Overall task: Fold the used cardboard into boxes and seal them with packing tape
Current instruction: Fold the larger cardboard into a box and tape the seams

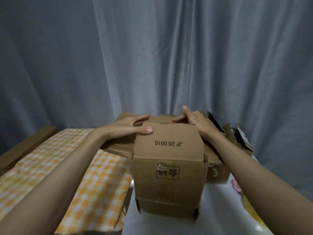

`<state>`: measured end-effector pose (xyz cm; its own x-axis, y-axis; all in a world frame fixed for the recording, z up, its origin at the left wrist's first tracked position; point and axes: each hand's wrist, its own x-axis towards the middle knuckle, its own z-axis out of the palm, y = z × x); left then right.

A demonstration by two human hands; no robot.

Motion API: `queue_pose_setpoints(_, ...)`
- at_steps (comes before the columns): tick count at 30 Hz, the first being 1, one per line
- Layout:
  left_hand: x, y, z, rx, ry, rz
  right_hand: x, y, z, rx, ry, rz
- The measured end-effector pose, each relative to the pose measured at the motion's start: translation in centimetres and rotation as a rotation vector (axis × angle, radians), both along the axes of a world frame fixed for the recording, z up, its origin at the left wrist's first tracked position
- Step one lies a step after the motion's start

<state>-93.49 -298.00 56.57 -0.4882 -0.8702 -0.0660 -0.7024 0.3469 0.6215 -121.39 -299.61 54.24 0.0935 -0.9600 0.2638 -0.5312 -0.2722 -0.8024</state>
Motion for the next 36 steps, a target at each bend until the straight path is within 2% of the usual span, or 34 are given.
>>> queue_pose_setpoints(5, -1.5, -0.8, 0.0, -0.022, -0.282, 0.043, 0.5, -0.3, -0.2, 0.050, -0.284, 0.050)
queue_pose_setpoints(9, -4.4, -1.2, -0.4, -0.070, -0.532, 0.024, 0.6, -0.1, 0.0, 0.053, -0.245, 0.033)
queue_pose_setpoints(11, -5.4, -1.1, -1.3, -0.123, -0.610, 0.033, 0.2, 0.0, 0.3, 0.027, -0.061, -0.022)
queue_pose_setpoints(14, -5.6, -1.1, -2.3, -0.180, -0.635, 0.032, -2.0, -0.2, 0.8, 0.049, 0.406, -0.263)
queue_pose_setpoints(15, -5.4, -1.1, -2.4, -0.187, -0.634, 0.030, -2.8, -0.1, 1.0, 0.126, 0.486, -0.339)
queue_pose_setpoints(17, -5.2, -1.1, -2.4, -0.190, -0.628, 0.033, -4.2, 0.3, 1.6, 0.246, 0.508, -0.422)
queue_pose_setpoints(20, -5.3, -1.1, -2.6, -0.199, -0.629, 0.036, -5.8, 0.8, 3.6, 0.209, 0.357, -0.368)
queue_pose_setpoints(23, -5.4, -1.1, -2.7, -0.214, -0.635, 0.035, -5.4, 2.1, 6.2, 0.272, -0.117, -0.116)
queue_pose_setpoints(24, -5.4, -1.0, -2.6, -0.217, -0.639, 0.035, -4.6, 2.5, 6.7, 0.269, -0.210, -0.036)
queue_pose_setpoints(25, -5.5, -1.0, -2.4, -0.214, -0.643, 0.036, -3.5, 2.7, 6.8, 0.241, -0.185, 0.013)
queue_pose_setpoints(28, -5.8, -1.0, -2.1, -0.215, -0.649, 0.044, 0.2, 2.8, 4.4, 0.113, 0.276, 0.080)
queue_pose_setpoints(30, -5.8, -0.9, -2.2, -0.211, -0.655, 0.061, 1.9, 2.7, 1.6, 0.104, 0.509, 0.091)
queue_pose_setpoints(33, -5.6, -0.5, -2.0, -0.217, -0.657, 0.099, 2.7, 2.7, -1.7, 0.079, 0.684, 0.069)
queue_pose_setpoints(36, -5.0, 0.3, -1.1, -0.327, -0.684, 0.116, 2.8, 2.2, -2.3, 0.066, 0.751, 0.065)
